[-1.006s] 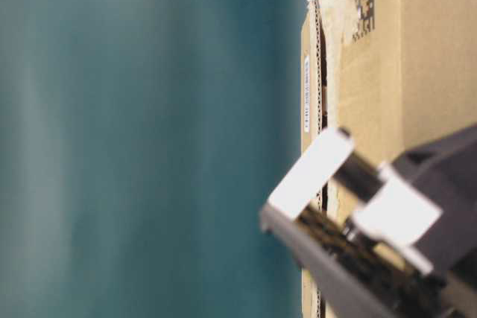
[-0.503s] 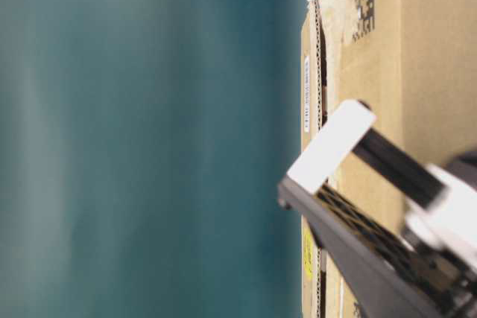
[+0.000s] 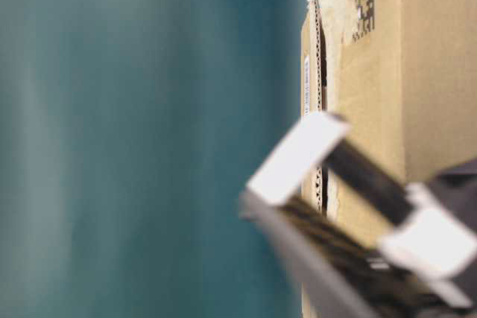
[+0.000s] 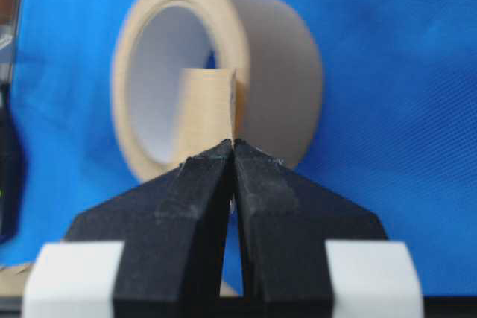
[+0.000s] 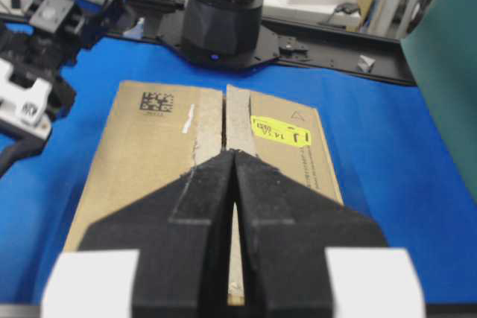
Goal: Apply tape along the seams of the closed cardboard box to seal it securely.
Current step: 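Grasp the tape's folded tab with the left gripper and pull it, then pull the tape strip up onto the box's center seam with the left gripper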
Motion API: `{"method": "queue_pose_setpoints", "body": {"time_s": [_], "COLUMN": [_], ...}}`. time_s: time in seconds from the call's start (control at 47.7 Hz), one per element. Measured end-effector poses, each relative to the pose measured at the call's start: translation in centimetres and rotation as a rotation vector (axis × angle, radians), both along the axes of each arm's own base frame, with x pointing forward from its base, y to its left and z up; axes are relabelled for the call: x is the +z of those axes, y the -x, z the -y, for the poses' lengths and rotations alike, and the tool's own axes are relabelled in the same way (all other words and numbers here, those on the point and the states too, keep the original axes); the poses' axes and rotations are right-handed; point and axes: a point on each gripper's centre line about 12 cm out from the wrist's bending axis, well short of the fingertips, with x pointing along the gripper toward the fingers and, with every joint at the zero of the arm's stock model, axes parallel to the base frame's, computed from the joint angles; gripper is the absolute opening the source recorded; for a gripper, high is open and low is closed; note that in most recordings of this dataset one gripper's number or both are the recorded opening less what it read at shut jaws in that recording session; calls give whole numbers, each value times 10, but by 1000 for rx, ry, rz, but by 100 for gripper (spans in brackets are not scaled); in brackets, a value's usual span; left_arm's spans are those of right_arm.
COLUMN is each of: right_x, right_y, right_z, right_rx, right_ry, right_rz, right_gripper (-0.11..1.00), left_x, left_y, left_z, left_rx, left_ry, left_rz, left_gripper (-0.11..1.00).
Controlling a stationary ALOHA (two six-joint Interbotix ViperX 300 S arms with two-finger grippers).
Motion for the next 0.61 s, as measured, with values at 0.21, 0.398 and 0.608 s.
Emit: {"method": "queue_pose_setpoints", "body": {"time_s": [0.21,0.398,0.608], "right_x": [0,0,0], "right_y": [0,0,0], "right_z": [0,0,0], "right_rx": [0,0,0], "right_ry": [0,0,-2], "right_rz": [0,2,2], "right_gripper": [1,1,1], "left_x": [33,71,95], "left_y": [2,11,18], "left_z": [-16,-34,-70], "left_rx": [14,21,71], "left_ry": [-24,-57,-102], "left_rz": [17,66,123], "left_gripper": [0,0,0]}}
